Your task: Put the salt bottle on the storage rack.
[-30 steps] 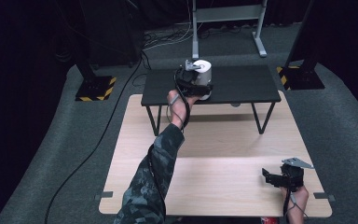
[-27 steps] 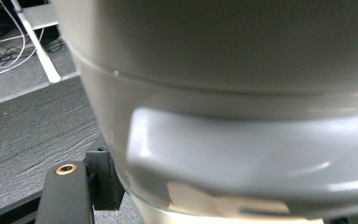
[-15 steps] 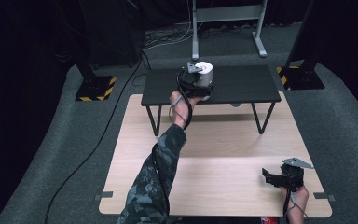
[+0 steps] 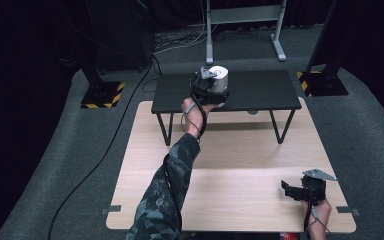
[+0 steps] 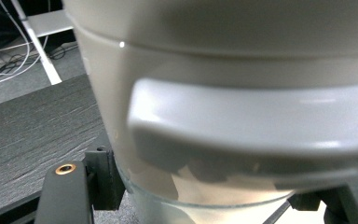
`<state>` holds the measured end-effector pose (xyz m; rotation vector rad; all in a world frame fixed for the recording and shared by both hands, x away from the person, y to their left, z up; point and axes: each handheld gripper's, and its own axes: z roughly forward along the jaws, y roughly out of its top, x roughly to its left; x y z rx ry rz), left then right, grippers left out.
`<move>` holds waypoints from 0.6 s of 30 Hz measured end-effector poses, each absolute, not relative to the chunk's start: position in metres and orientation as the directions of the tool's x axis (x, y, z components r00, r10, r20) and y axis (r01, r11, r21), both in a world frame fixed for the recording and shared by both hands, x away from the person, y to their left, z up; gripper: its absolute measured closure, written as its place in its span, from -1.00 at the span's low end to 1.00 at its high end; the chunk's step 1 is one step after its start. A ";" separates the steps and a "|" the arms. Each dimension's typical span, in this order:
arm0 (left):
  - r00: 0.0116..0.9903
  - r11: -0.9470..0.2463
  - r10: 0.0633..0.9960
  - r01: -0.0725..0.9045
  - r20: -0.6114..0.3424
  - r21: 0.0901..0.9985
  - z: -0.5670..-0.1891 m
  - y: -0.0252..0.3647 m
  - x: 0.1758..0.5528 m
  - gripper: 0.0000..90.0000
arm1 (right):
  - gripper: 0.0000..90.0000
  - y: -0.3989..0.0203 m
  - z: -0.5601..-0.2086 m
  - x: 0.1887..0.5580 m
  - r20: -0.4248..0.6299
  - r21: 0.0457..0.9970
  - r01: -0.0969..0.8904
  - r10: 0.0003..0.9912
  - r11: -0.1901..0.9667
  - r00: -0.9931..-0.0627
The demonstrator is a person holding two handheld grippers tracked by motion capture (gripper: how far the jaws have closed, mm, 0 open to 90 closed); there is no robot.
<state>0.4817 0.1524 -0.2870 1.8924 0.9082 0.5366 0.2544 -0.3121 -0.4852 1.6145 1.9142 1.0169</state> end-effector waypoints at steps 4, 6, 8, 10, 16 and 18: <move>0.609 -0.310 0.792 0.338 0.045 0.889 -0.290 0.152 0.466 -0.87 | -0.95 -0.312 -0.485 0.254 0.128 0.764 0.644 0.967 0.046 -0.220; 0.601 -0.297 0.798 0.328 0.045 0.897 -0.292 0.156 0.457 -1.00 | -0.95 -0.311 -0.485 0.253 0.125 0.764 0.643 0.968 0.045 -0.217; 0.602 -0.305 0.797 0.319 0.057 0.897 -0.294 0.161 0.448 -1.00 | -0.95 -0.311 -0.485 0.254 0.125 0.763 0.645 0.968 0.046 -0.217; 0.595 -0.317 0.799 0.295 0.086 0.901 -0.299 0.165 0.434 -1.00 | -0.95 -0.311 -0.485 0.254 0.123 0.762 0.646 0.968 0.048 -0.218; 0.629 -0.440 0.758 0.302 0.169 0.846 -0.329 0.184 0.394 -1.00 | -0.95 -0.311 -0.486 0.252 0.128 0.766 0.642 0.970 0.036 -0.208; 0.640 -0.463 0.749 0.318 0.173 0.828 -0.351 0.194 0.379 -1.00 | -0.95 -0.311 -0.486 0.252 0.128 0.766 0.642 0.969 0.037 -0.209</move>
